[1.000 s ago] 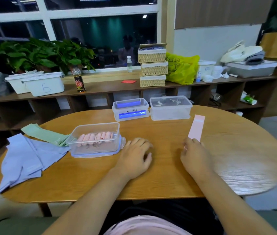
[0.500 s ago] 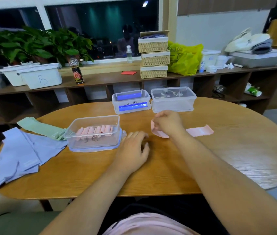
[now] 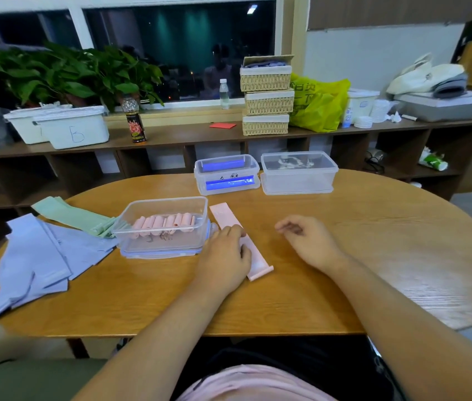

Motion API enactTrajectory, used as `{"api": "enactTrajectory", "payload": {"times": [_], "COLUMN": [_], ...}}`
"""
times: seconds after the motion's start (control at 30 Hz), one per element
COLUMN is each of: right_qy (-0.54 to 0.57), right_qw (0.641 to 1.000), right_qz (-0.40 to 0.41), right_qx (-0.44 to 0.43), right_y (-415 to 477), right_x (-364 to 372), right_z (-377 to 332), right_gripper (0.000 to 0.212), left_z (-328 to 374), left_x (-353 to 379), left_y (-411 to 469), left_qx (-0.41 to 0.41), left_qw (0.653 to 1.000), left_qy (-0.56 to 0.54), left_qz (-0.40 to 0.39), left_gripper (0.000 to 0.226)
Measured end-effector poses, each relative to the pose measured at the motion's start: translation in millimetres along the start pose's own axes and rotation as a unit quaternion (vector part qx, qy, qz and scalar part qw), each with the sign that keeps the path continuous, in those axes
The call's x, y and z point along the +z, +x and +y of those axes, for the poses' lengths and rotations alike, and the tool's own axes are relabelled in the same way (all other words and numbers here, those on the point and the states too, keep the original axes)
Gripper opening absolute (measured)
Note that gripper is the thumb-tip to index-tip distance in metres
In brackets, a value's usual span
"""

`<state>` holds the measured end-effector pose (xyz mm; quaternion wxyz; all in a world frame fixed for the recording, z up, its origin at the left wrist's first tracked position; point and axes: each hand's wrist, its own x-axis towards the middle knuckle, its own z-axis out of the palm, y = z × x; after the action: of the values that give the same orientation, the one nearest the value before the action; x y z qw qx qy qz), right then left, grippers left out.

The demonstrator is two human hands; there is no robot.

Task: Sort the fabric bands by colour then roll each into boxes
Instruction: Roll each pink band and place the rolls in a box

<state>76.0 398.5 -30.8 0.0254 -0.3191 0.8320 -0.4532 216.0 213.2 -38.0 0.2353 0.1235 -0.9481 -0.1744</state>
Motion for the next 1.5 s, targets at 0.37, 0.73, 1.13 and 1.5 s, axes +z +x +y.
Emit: {"api": "enactTrajectory", "payload": {"times": [0.37, 0.73, 1.13, 1.5], "right_qy": [-0.137, -0.174, -0.135, -0.143], "right_qw": [0.958, 0.943, 0.953, 0.954], "right_qz": [-0.164, -0.123, -0.115, -0.107], "right_qx": [-0.189, -0.256, -0.246, -0.24], "right_y": [-45.4, -64.1, -67.8, -67.8], "right_x": [-1.6, 7.5, 3.8, 2.6], "right_z": [-6.7, -15.3, -18.1, -20.8], "right_gripper": [0.027, 0.012, 0.014, 0.028], "left_z": [3.9, -0.7, -8.4, -13.7], "left_x": [-2.5, -2.9, -18.3, -31.8], "left_y": [-2.2, -3.8, -35.7, -54.5], "left_qx": [-0.024, 0.02, 0.031, 0.08], "left_qw": [0.999, 0.993, 0.992, 0.989], "left_qy": [-0.014, -0.099, -0.099, -0.097], "left_qz": [-0.017, -0.053, -0.077, -0.073], "left_gripper": [0.031, 0.034, 0.041, 0.029]}}
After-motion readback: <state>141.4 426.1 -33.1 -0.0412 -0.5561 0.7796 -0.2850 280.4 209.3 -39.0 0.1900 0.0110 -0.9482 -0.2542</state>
